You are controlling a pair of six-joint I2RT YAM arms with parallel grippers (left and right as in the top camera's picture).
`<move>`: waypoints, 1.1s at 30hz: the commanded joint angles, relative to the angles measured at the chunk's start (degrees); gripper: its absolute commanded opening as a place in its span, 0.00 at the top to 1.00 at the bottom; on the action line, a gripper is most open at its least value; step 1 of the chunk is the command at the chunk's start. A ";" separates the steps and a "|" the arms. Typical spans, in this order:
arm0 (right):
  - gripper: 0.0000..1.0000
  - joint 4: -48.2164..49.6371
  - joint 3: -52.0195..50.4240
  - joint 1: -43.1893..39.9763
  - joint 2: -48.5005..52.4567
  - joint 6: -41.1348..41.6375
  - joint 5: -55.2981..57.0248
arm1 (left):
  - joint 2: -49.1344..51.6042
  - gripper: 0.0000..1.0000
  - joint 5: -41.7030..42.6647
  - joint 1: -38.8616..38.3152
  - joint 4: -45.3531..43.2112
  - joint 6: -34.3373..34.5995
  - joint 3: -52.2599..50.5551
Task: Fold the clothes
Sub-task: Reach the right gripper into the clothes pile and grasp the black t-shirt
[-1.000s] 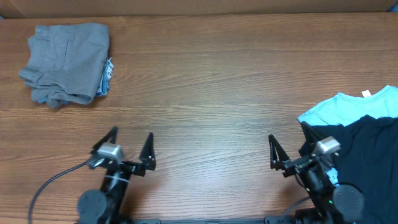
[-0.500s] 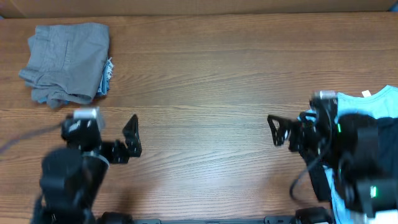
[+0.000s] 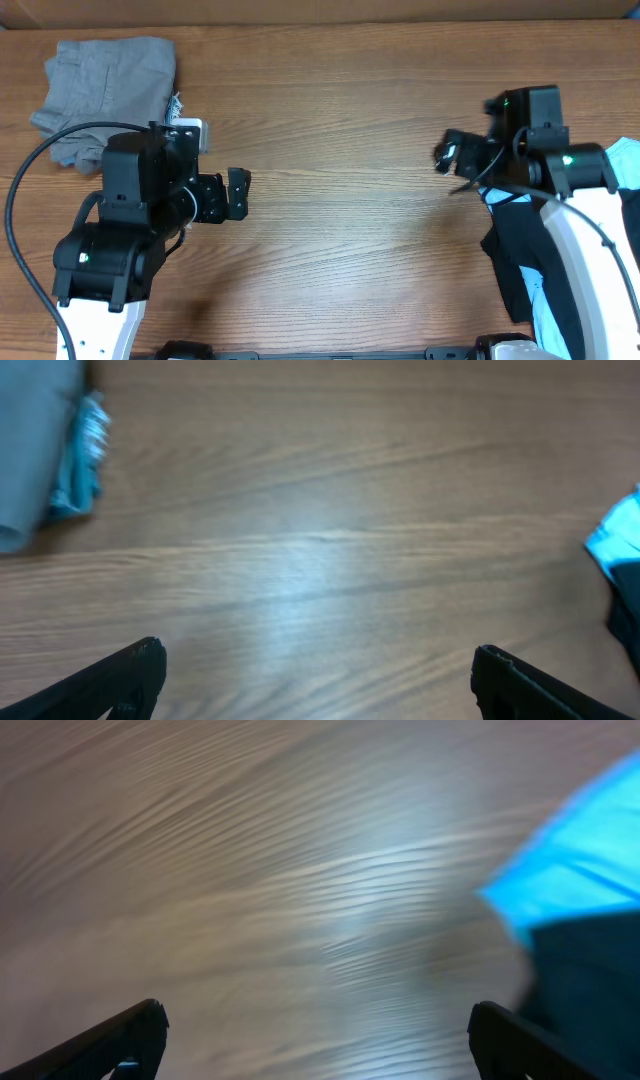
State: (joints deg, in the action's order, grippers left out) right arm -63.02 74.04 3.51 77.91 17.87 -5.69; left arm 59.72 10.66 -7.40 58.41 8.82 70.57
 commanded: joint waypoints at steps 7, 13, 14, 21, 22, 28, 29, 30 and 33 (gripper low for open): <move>0.09 1.68 1.55 -23.45 6.49 12.28 9.51 | 1.46 0.00 3.93 0.26 0.24 -1.11 1.70; 0.27 1.97 0.61 -32.89 13.60 12.46 6.75 | 2.12 0.00 3.80 0.26 -0.83 -1.11 1.70; 0.29 2.14 0.22 -33.44 15.06 12.44 6.49 | 2.25 0.00 3.78 0.26 -1.03 -1.14 1.70; 0.41 4.22 -0.94 -33.70 23.56 12.46 6.54 | 2.95 0.00 3.76 0.26 -1.53 -1.14 1.70; 0.42 4.20 -0.94 -33.70 24.46 12.48 6.67 | 3.10 0.00 3.78 0.26 -1.51 -1.14 1.70; 0.42 4.81 -1.92 -33.75 28.28 15.50 11.21 | 3.82 0.00 3.82 0.26 -1.25 -1.11 1.70; 0.42 4.94 -2.14 -33.75 28.55 15.63 11.19 | 3.91 0.00 3.82 0.26 -1.25 -1.11 1.70; 0.41 5.25 -2.47 -33.75 28.68 15.63 11.23 | 3.93 0.00 3.82 0.26 -1.18 -1.11 1.70; 0.41 7.32 -4.07 -33.75 28.70 15.65 11.23 | 3.96 0.00 3.82 0.26 -1.16 -1.11 1.70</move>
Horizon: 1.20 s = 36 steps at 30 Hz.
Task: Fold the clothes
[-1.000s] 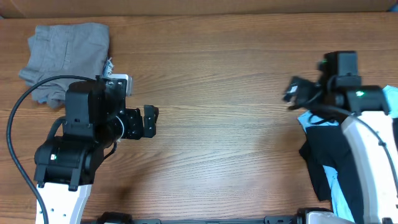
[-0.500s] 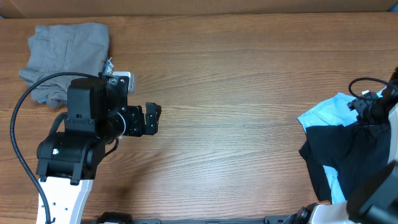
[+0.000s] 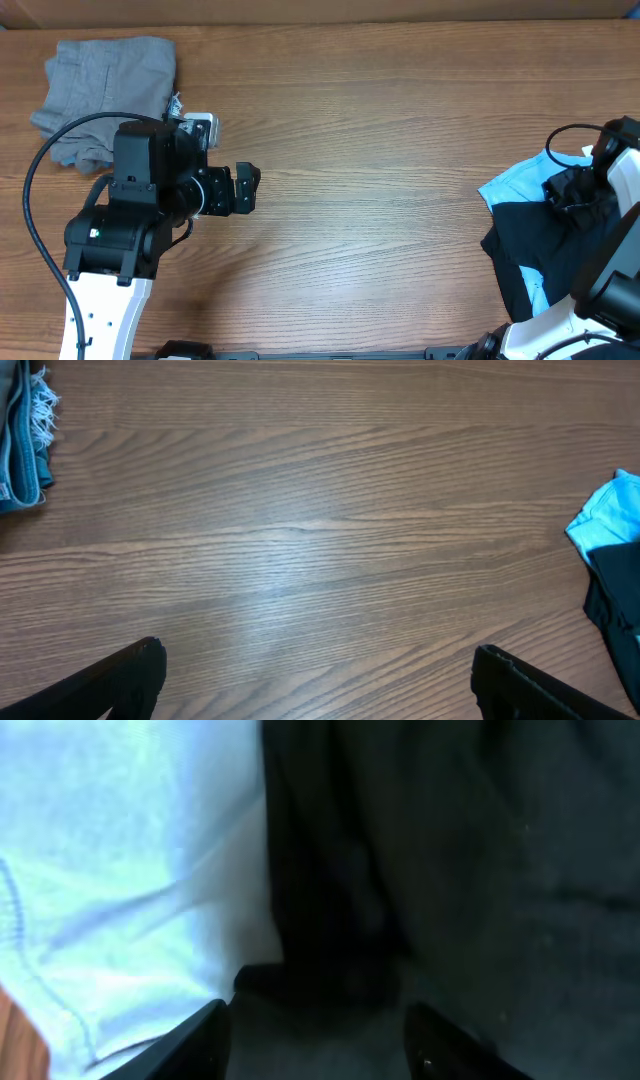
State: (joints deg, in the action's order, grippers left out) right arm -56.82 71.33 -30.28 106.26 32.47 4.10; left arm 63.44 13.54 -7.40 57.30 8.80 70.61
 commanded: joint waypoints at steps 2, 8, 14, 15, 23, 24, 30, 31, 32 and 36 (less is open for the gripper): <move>0.40 3.23 -2.84 0.04 0.35 1.88 1.46 | 0.26 0.00 0.92 0.26 -0.13 -1.09 1.66; 0.64 5.33 -4.57 -0.02 0.33 2.34 1.42 | 0.26 0.00 0.92 0.26 0.07 -1.09 1.66; 0.92 3.65 -2.86 -0.28 0.22 2.32 0.48 | 0.26 0.00 0.94 0.26 0.11 -1.09 1.66; 0.96 3.08 -2.27 -0.28 0.20 2.29 0.31 | 0.24 0.00 0.92 0.26 0.07 -1.09 1.66; 0.96 -1.49 1.95 -0.28 -1.77 2.27 0.33 | 0.26 0.00 0.92 0.26 -0.20 -1.11 1.66; 0.96 -1.86 2.29 -0.28 -2.23 2.27 0.31 | 0.26 0.00 0.92 0.26 -0.20 -1.11 1.66; 0.96 -2.99 3.21 -0.28 -6.51 2.03 0.33 | 0.26 0.00 0.92 0.26 -0.48 -1.09 1.66; 0.96 -2.95 3.39 -0.28 -7.56 2.03 0.33 | 0.26 0.00 0.92 0.26 -0.55 -1.11 1.66; 0.96 -2.84 3.45 -0.28 -8.44 2.03 0.33 | 0.26 0.00 0.92 0.26 -0.57 -1.09 1.66; 0.96 -0.87 3.45 -0.28 -13.42 0.24 -0.74 | 0.31 0.00 0.90 0.26 -0.57 -1.11 1.66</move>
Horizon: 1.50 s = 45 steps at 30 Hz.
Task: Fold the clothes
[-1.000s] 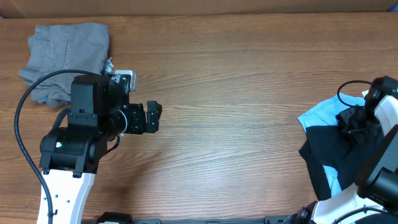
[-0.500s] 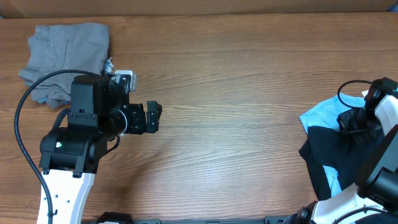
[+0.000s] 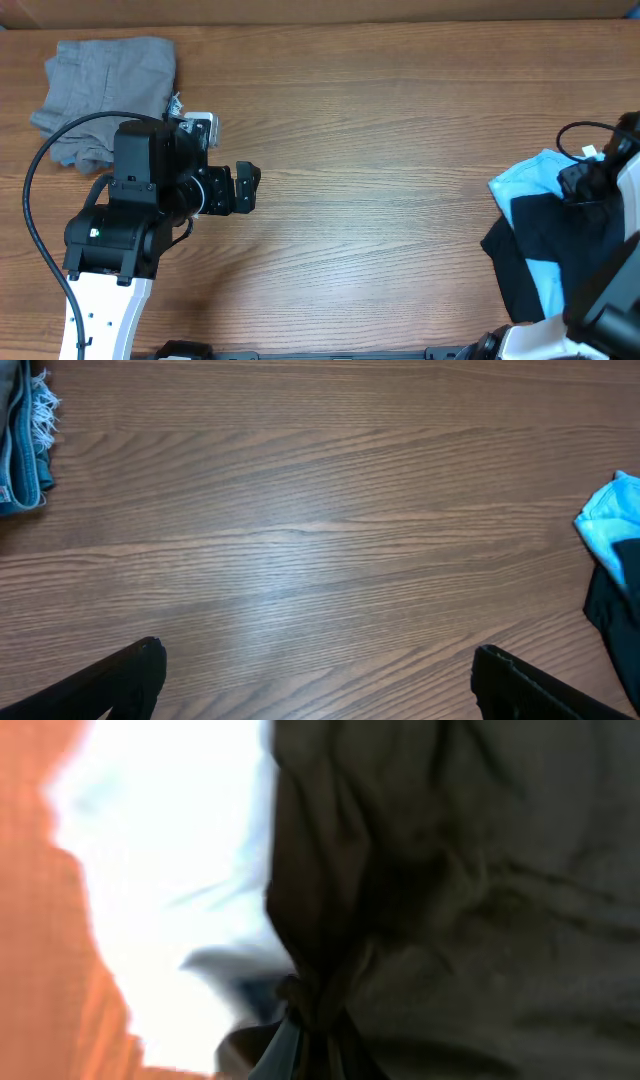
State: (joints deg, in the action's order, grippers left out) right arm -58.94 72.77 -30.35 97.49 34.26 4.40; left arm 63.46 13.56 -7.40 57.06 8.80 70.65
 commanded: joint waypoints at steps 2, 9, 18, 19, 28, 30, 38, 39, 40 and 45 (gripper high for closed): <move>0.96 2.25 2.01 -0.22 -7.28 -3.04 -2.62 | 0.31 0.00 0.87 0.26 -0.37 -1.11 1.62; 0.96 1.92 1.90 -0.15 -10.86 -2.97 -3.23 | 0.37 0.00 0.90 0.26 -0.39 -1.09 1.62; 0.59 1.16 1.44 -0.11 -10.69 -2.97 -3.87 | 1.01 0.00 0.92 0.26 -0.35 -1.09 1.62; 0.63 1.16 1.44 -0.11 -10.69 -2.97 -3.87 | 1.01 0.00 0.90 0.26 -0.35 -1.09 1.62; 0.28 4.28 -2.47 -0.15 -9.62 -2.40 -2.34 | 1.01 0.00 0.92 0.26 -0.33 -1.09 1.62; 0.27 6.27 -4.79 -0.17 -7.78 -0.74 -2.32 | 1.01 0.00 0.90 0.26 -0.33 -1.09 1.62; 0.26 8.24 -8.66 -0.15 1.66 0.96 -2.36 | 1.03 0.00 0.90 0.26 -0.28 -1.09 1.62; 0.26 8.00 -8.66 -0.15 2.56 0.96 -2.38 | 1.03 0.00 0.87 0.26 -0.28 -1.09 1.62; 0.26 7.85 -8.66 -0.15 3.10 0.96 -2.43 | 1.03 0.00 0.90 0.26 -0.33 -1.11 1.62; 0.77 7.17 -8.09 -0.17 3.19 0.94 -3.23 | 1.03 0.00 0.87 0.26 -0.33 -1.11 1.62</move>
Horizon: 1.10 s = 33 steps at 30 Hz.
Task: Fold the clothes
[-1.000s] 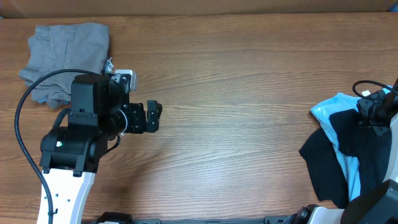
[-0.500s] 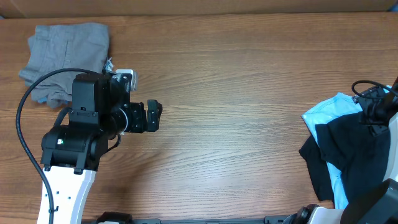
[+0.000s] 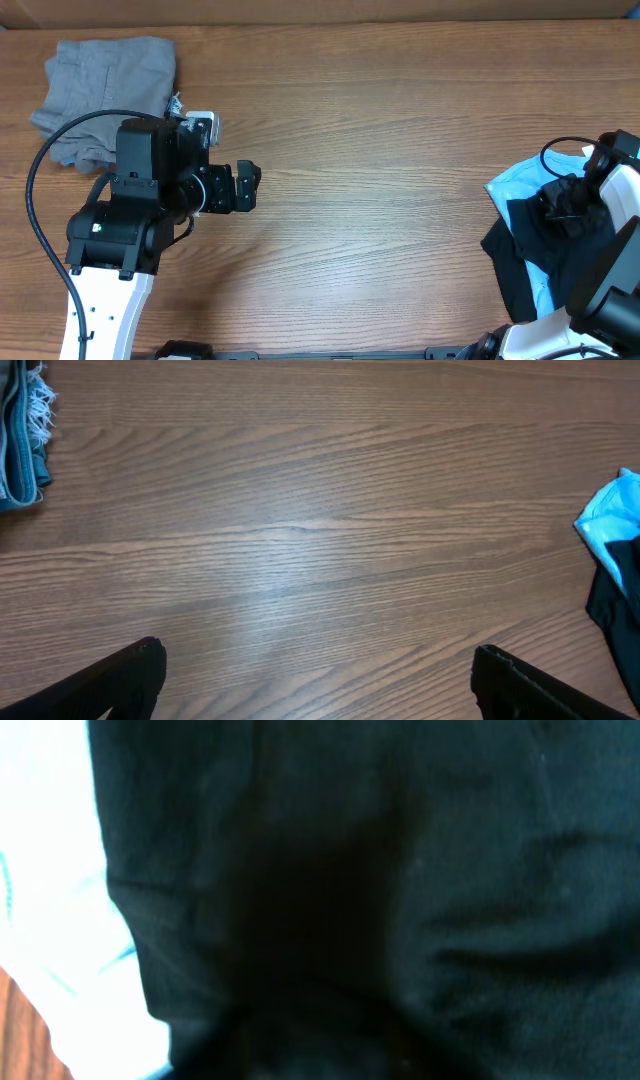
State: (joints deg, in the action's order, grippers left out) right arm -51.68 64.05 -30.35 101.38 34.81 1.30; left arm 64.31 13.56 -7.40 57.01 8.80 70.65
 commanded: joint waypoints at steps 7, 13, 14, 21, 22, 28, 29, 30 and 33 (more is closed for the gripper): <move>0.96 -5.07 7.02 -0.15 -4.85 -0.74 -0.13 | 0.20 0.00 0.87 0.26 -0.31 -1.14 1.62; 0.96 -6.03 13.55 -0.15 -12.76 -7.23 -5.81 | 0.20 0.00 0.85 0.26 -0.31 -1.14 1.62; 0.96 -6.10 14.05 -0.15 -13.49 -7.21 -6.19 | 0.20 0.00 0.87 0.26 -0.31 -1.14 1.62; 0.96 -5.49 14.78 0.28 -17.00 -7.23 -7.82 | 0.20 0.00 0.85 0.26 -0.28 -1.14 1.62; 0.96 -5.55 14.78 0.28 -17.03 -7.21 -7.82 | 0.20 0.00 0.85 0.26 -0.28 -1.14 1.62; 0.28 -8.07 12.63 0.28 -15.30 -5.53 -1.68 | 0.20 0.00 0.87 0.26 0.00 -1.11 1.62; 0.21 -7.52 11.39 0.28 -14.45 -4.26 -0.96 | 0.17 0.00 0.87 0.26 -0.02 -1.11 1.62; 0.18 -6.86 10.34 0.26 -13.73 -3.82 -0.81 | 0.20 0.00 0.87 0.26 -0.04 -1.11 1.62; 0.07 -2.56 5.09 -0.70 -9.07 -1.14 1.03 | 0.20 0.00 0.87 0.26 -0.02 -1.11 1.62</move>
State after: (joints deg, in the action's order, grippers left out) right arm -56.25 73.89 -30.33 87.46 30.44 -1.04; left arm 64.31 13.56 -7.40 57.10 8.80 70.67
